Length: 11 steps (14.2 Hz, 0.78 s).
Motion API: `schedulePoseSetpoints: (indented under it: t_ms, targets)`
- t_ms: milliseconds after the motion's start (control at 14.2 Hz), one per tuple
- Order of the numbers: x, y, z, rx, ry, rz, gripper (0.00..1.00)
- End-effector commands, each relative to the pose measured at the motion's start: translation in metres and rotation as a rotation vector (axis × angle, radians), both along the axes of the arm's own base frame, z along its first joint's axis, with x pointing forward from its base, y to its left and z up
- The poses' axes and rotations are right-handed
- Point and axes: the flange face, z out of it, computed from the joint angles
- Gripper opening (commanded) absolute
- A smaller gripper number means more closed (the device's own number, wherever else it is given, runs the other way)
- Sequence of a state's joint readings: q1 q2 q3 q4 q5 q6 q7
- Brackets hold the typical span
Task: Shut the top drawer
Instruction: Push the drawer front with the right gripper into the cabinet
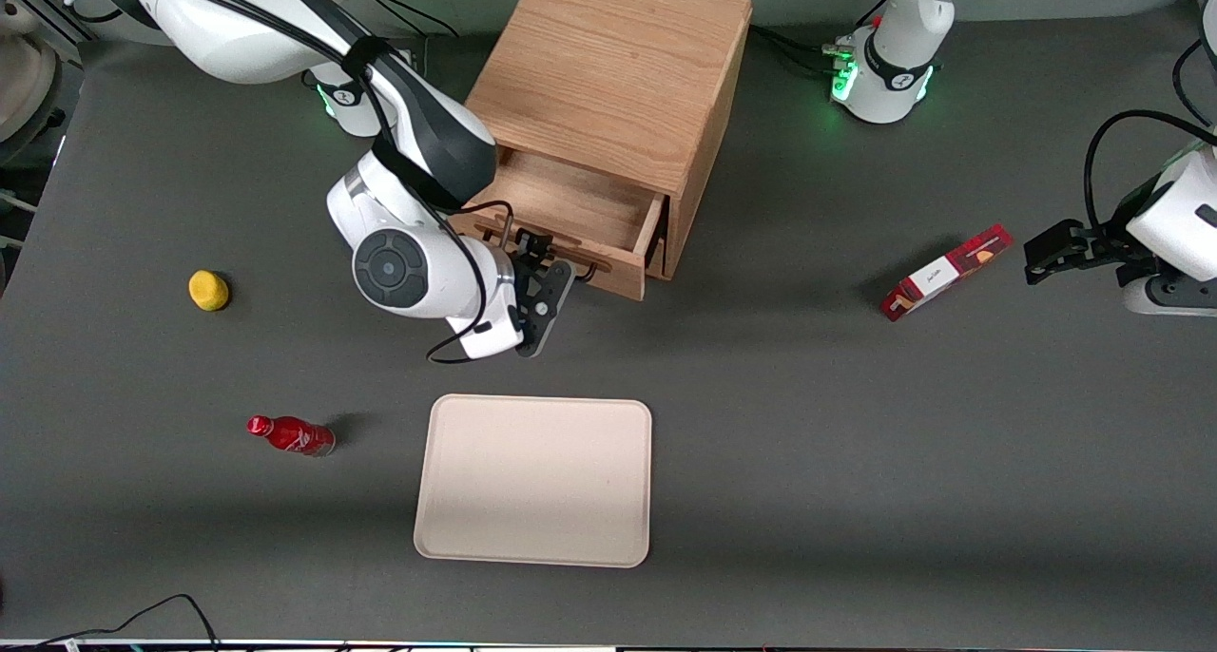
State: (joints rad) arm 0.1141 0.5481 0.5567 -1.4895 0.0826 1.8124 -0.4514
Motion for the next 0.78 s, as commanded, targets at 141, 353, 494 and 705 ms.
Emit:
schedulePoseSetpoints:
  t_ms: [141,353,494,705]
  targets:
    - [-0.038,0.02,0.005,0.006,0.002,-0.047,1.0]
    - [-0.048,0.025,0.006,0.001,0.004,-0.034,1.0]
    - [-0.054,0.024,0.007,-0.012,0.001,-0.04,1.0]
    - [-0.07,0.025,0.005,-0.017,0.01,-0.034,1.0]
